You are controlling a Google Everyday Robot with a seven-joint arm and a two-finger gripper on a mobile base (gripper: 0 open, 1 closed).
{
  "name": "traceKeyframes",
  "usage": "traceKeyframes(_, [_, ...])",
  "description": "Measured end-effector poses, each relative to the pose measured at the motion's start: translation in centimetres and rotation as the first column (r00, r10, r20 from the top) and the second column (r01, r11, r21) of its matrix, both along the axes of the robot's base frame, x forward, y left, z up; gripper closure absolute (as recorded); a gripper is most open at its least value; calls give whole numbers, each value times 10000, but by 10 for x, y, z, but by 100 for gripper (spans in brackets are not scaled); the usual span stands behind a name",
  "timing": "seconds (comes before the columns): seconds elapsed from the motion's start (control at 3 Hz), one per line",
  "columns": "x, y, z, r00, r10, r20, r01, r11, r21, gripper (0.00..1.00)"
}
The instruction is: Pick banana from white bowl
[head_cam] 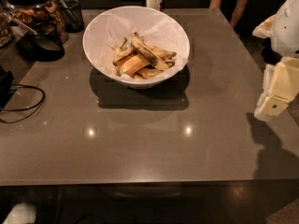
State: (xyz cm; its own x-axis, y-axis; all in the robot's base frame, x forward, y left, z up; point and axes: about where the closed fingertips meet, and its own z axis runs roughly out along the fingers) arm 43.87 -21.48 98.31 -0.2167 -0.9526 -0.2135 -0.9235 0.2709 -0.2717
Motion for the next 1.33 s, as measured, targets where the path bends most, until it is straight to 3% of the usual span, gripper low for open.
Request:
traceKeyframes(0.33, [0, 0, 0, 10000, -1, -3, 1, 10000, -1, 0])
traceKeyframes(1.0, [43, 14, -20, 9929, -239, -1166, 201, 9992, -341, 0])
traceKeyframes(1.33, [43, 14, -20, 9929, -241, -1166, 202, 9992, -338, 0])
